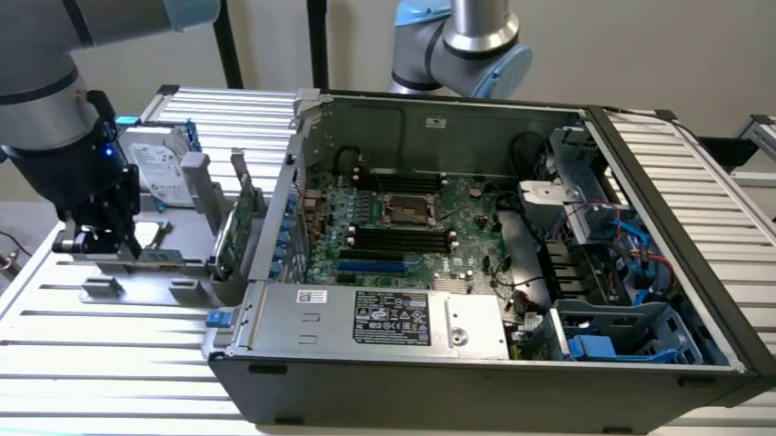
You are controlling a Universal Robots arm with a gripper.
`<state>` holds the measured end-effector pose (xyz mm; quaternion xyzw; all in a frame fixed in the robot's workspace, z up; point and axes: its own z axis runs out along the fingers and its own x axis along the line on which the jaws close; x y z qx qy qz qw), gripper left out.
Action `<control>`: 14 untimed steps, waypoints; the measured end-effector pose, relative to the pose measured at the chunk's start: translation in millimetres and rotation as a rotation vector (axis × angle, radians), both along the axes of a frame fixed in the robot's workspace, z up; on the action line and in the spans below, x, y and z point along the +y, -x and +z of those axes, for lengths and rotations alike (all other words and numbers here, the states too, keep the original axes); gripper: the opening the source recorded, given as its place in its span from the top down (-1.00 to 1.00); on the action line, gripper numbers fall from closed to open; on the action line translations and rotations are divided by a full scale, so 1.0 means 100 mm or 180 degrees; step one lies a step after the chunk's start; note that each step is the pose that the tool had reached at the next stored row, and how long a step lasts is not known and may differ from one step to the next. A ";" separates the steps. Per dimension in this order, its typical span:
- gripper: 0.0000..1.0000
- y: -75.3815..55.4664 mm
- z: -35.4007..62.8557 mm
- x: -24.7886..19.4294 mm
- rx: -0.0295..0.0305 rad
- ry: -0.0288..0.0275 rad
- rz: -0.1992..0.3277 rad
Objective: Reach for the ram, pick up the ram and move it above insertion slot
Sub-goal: 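Pick up the ram and move it above insertion slot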
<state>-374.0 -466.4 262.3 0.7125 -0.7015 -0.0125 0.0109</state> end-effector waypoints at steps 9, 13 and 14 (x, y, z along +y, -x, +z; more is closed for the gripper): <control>0.73 -0.10 0.410 0.000 0.0000 -0.0013 0.0016; 0.73 -0.19 0.590 0.000 0.0000 -0.0019 0.0027; 0.73 -0.21 0.635 0.000 0.0000 -0.0022 0.0031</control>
